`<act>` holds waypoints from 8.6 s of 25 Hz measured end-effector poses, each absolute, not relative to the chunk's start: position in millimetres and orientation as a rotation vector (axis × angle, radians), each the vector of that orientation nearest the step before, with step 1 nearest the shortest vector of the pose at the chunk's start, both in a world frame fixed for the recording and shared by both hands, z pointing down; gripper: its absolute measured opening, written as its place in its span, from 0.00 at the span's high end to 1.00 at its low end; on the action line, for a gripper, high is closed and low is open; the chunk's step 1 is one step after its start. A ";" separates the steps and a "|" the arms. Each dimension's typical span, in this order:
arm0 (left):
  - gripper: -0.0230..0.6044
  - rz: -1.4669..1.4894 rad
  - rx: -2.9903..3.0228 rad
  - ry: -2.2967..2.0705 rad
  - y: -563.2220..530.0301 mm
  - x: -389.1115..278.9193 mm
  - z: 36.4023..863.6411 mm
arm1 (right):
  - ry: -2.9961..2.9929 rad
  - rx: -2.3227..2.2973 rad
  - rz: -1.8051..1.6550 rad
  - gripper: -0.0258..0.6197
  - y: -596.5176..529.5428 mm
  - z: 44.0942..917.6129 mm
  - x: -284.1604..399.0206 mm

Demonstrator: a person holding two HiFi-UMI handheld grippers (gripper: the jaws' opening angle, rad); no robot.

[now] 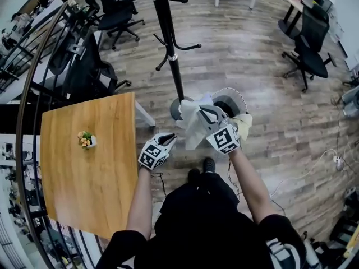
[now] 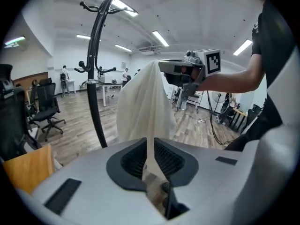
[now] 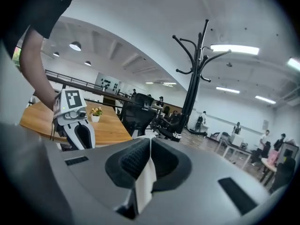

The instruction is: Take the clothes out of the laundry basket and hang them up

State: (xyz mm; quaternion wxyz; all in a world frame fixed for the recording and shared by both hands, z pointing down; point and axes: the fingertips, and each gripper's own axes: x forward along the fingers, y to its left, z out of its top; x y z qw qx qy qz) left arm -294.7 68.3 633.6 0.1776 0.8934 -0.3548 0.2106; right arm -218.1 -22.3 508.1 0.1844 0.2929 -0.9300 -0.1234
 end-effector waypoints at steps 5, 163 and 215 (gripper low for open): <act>0.72 0.688 2.451 -1.306 38.1 -343.4 621.8 | -2.707 0.682 -0.391 0.93 -7.1 484.5 -238.3; 0.93 0.461 2.463 -1.716 -87.0 -333.1 514.7 | -2.518 0.884 -0.187 0.95 -78.2 549.5 -122.6; 0.93 0.672 2.733 -0.890 -121.0 -30.2 618.7 | -2.026 1.542 0.372 0.95 -5.5 665.2 217.7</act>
